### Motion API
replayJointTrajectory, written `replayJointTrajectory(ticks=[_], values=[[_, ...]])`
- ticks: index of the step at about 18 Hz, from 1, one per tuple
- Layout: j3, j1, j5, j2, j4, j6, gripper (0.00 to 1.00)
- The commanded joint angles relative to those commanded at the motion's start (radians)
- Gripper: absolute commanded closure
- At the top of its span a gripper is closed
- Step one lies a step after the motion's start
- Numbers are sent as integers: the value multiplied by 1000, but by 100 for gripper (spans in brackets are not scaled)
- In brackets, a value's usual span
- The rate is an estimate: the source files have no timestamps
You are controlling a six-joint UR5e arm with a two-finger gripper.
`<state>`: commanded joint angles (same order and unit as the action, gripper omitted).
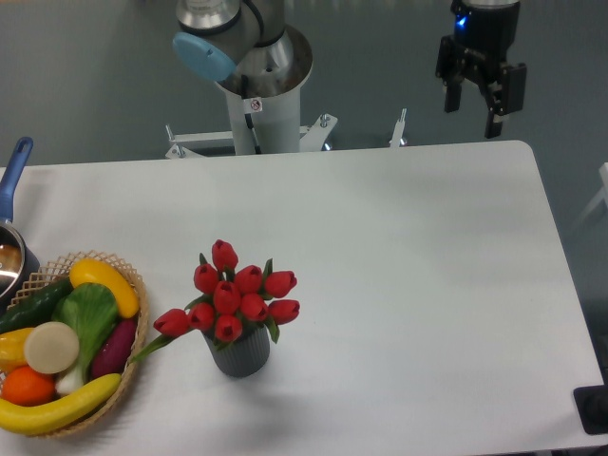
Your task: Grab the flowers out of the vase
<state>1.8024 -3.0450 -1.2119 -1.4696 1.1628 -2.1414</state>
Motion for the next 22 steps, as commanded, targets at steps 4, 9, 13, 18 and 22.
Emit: replayJointTrajectory(ticks=[4,9,13,18,22], values=[[-3,3,8,3,0,0,0],[3,6,9,12,3,5,0],[6,21,11,15,-3,86,0],[26,52,28,6,-58,199,0],[61,77,95,-8,-94,363,0]])
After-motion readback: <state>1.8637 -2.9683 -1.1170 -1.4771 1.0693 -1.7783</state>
